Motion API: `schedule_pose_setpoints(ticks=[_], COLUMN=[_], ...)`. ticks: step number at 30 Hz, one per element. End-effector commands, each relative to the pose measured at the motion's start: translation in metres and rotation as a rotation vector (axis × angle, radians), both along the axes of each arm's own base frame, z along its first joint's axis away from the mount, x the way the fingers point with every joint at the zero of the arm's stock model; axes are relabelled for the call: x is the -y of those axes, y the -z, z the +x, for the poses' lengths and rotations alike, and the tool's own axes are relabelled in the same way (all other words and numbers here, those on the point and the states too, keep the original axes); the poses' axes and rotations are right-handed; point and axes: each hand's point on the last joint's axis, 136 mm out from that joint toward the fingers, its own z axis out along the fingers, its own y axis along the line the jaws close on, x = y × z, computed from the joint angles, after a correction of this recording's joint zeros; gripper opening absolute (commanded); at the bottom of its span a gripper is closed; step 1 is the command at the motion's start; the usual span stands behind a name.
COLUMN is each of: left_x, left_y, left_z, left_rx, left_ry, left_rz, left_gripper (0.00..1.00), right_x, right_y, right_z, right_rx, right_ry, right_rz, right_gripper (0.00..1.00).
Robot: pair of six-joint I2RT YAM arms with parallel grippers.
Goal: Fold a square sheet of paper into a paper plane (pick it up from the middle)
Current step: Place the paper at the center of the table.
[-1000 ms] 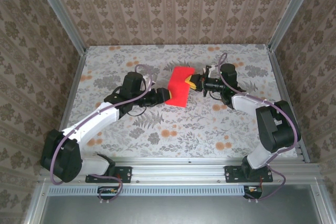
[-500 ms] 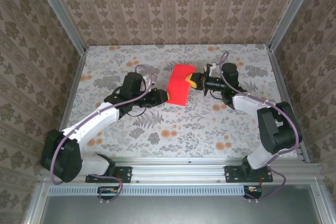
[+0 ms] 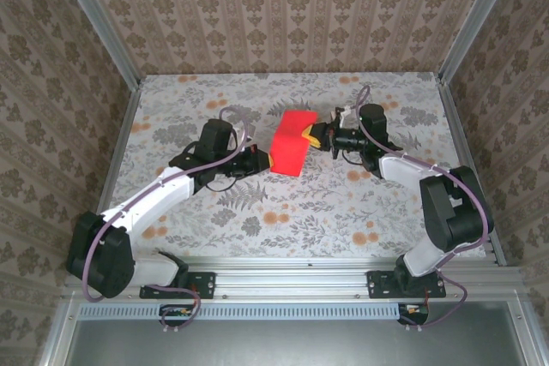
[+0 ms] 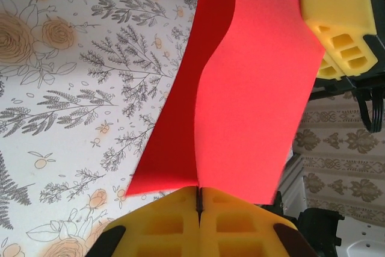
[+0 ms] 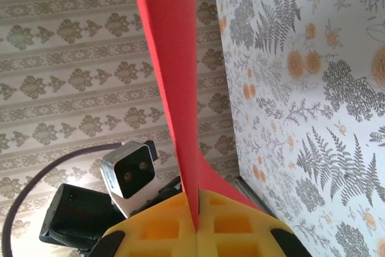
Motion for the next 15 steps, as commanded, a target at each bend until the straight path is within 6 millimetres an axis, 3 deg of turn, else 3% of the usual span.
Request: schedule_pose_setpoints(ticks=[1,7,15], left_x=[-0.003,-0.011,-0.006], left_y=[0.002,0.028,0.068], left_z=[-0.006,-0.020,-0.034], left_rx=[0.010,-0.049,-0.125], left_ry=[0.009,-0.021,-0.014], left_rz=[0.028,0.085,0.138], left_gripper=[0.04,0.04,0.04], right_x=[-0.011,-0.021,-0.020], right_y=[-0.001,0.031,0.084], right_z=[-0.005,-0.016,-0.028], right_rx=[0.030,0.003,-0.051], right_ry=[-0.057,-0.096,-0.134], right_rz=[-0.017,-0.083,-0.153], right_gripper=[0.00,0.00,0.00])
